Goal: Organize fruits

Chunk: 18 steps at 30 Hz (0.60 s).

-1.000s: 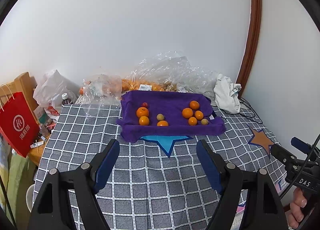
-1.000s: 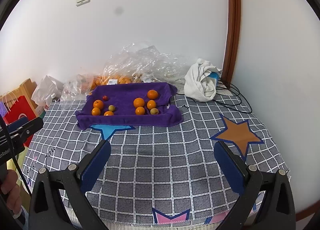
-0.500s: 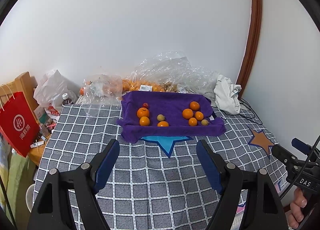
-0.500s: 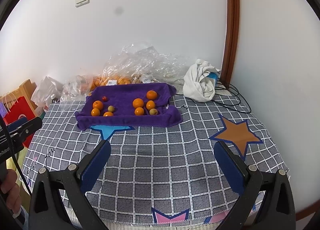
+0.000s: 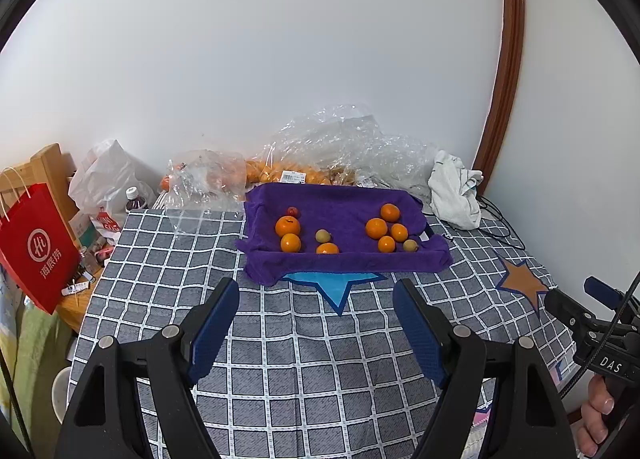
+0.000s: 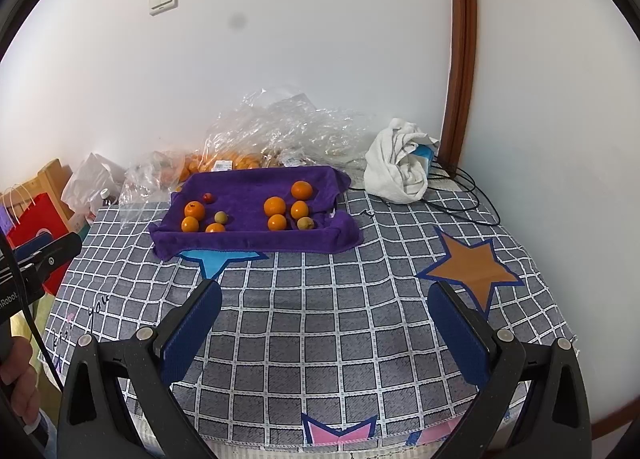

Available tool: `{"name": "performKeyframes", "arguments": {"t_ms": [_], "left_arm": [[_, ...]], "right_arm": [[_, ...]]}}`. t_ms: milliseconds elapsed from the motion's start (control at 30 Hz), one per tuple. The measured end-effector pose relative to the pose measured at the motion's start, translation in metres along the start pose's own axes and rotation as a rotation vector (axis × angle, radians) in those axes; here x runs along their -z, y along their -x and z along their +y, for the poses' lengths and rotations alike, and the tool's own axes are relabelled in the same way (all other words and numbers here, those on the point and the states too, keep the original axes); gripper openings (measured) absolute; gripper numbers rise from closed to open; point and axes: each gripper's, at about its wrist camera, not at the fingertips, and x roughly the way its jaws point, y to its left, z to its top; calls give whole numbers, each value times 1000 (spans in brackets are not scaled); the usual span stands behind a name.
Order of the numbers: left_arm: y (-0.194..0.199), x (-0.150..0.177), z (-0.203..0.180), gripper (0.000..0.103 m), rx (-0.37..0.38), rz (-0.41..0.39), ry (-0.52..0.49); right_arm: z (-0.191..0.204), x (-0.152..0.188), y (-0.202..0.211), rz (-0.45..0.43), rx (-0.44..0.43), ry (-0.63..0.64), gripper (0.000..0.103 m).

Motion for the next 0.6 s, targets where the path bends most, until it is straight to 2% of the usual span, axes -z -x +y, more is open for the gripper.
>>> {"name": "performKeyframes", "arguments": {"t_ms": [600], "left_arm": [[1, -1, 0, 78, 1, -2, 0]], "right_arm": [[-1, -3, 10, -27, -6, -4, 101]]}}
